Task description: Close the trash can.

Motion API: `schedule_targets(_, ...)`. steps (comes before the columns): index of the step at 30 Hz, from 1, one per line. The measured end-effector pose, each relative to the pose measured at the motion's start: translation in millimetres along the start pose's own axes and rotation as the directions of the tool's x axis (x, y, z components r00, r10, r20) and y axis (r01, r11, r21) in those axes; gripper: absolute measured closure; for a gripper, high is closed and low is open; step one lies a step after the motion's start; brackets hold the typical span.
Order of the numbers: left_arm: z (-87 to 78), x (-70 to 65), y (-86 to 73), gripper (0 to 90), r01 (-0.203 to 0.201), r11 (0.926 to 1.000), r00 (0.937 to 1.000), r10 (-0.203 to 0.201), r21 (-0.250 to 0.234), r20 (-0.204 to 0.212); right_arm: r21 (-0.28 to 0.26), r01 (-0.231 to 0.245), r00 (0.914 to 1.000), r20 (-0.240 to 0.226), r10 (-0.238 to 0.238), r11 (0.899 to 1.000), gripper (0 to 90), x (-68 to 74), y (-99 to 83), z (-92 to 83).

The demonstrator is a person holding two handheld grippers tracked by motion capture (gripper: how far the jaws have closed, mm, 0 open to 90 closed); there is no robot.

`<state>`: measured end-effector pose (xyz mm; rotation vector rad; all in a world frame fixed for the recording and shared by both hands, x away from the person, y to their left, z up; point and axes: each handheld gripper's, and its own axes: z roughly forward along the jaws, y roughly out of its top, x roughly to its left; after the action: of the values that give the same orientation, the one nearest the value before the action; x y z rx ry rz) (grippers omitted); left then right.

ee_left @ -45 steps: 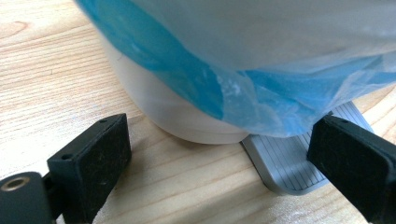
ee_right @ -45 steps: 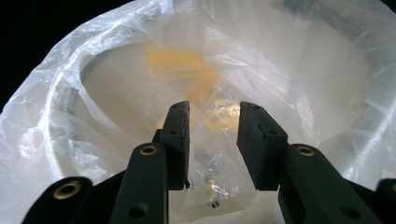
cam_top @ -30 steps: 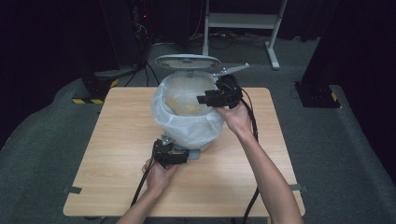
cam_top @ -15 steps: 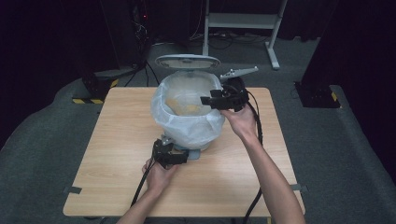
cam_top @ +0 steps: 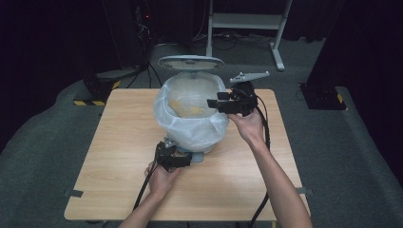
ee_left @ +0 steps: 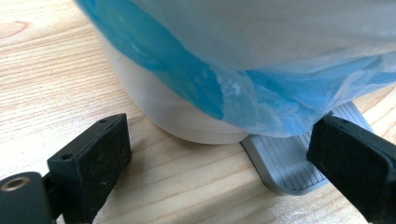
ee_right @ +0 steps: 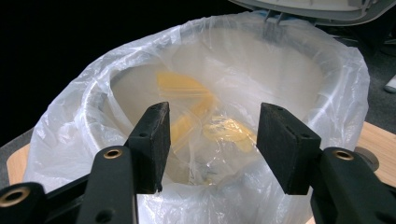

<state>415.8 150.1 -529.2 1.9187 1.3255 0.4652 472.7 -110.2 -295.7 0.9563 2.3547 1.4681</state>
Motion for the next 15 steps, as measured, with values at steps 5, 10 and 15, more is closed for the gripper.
schedule_targets(5,0.0,0.1,0.0,6.3,-0.002,1.0,1.0,0.002,0.0,-0.001,-0.011,0.001,1.0,0.0,-0.001,1.0,44.1,0.2,-1.1,-4.1)
schedule_targets(10,0.0,0.1,0.0,6.3,-0.001,1.0,1.0,0.001,-0.001,-0.001,-0.019,-0.002,1.0,0.001,0.002,1.0,44.0,-0.2,-3.5,-8.0)
schedule_targets(15,0.0,0.1,0.0,6.3,-0.002,1.0,1.0,0.002,0.0,0.0,-0.026,-0.003,1.0,-0.003,0.003,1.0,44.0,0.5,-3.6,-11.9)
